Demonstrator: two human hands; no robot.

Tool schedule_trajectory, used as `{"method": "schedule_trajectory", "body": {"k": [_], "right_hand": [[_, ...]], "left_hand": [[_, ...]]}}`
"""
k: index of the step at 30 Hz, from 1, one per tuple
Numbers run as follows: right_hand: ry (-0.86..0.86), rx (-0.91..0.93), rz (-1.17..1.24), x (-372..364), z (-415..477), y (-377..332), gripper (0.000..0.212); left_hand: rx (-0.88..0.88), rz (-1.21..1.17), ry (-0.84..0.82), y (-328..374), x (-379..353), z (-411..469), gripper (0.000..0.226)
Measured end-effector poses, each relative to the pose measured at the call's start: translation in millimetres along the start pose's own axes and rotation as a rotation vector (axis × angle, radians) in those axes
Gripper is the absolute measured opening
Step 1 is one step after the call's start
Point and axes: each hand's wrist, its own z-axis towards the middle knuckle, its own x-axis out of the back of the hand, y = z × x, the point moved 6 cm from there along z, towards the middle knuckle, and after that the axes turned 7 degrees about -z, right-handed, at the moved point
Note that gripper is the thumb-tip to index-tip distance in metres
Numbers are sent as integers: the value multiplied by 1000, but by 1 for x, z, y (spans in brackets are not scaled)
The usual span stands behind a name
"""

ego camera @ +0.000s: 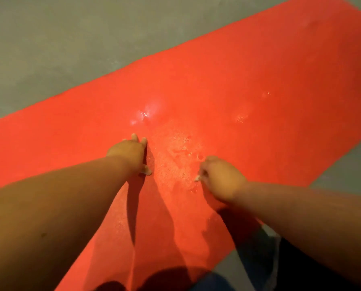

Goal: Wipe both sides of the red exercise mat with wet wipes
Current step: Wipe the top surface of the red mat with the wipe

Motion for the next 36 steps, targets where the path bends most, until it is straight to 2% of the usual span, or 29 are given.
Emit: {"method": "schedule_trajectory", "body": {"k": [2, 4, 9, 11, 13, 14, 18, 20, 21, 23, 25, 26, 27, 29, 33, 35, 36], "right_hand": [[72, -258, -59, 21, 7, 46, 17], [87, -369, -49, 29, 5, 51, 21], [-46, 76, 86, -21, -35, -55, 12], [-66, 157, 60, -31, -41, -61, 13], [-19, 149, 8, -27, -32, -50, 14], [23, 111, -13, -22, -21, -40, 15], [163, -241, -30, 12, 17, 23, 20], [173, -299, -21, 16, 16, 32, 19], [172, -266, -2, 13, 13, 25, 20], [127, -44, 21, 0, 7, -11, 20], [14, 213, 9, -12, -4, -46, 18], [-25, 270, -3, -12, -2, -48, 18], [-27, 259, -13, -5, 7, -38, 17], [46, 124, -47, 15, 38, 4, 17], [149, -285, -62, 54, 78, 82, 13], [141, -268, -38, 47, 79, 67, 14], [128, -178, -27, 38, 76, 47, 16]], "left_hand": [[7, -21, 0, -1, -4, -1, 108], [4, -10, 11, -1, -4, -1, 107], [16, 24, -24, 8, 1, -9, 106], [18, 30, -27, 9, 5, -12, 106], [0, 19, -26, 12, 3, -17, 101], [-15, 14, -17, 12, 2, -18, 97], [-63, -19, 16, 10, -9, -23, 81], [-82, -46, 62, 6, -7, -24, 76], [-97, -58, 92, 4, -4, -24, 75], [-139, -68, 151, -1, 2, -22, 80], [-119, -67, 171, -10, 4, -15, 102], [-61, -93, 147, -17, 4, -9, 116], [8, -142, 102, -24, 2, -2, 128], [77, -213, 20, -29, 0, 8, 141], [69, -192, 8, -30, -3, 12, 140], [66, -212, 19, -33, -3, 15, 133], [63, -229, 23, -35, -1, 15, 128]]}}
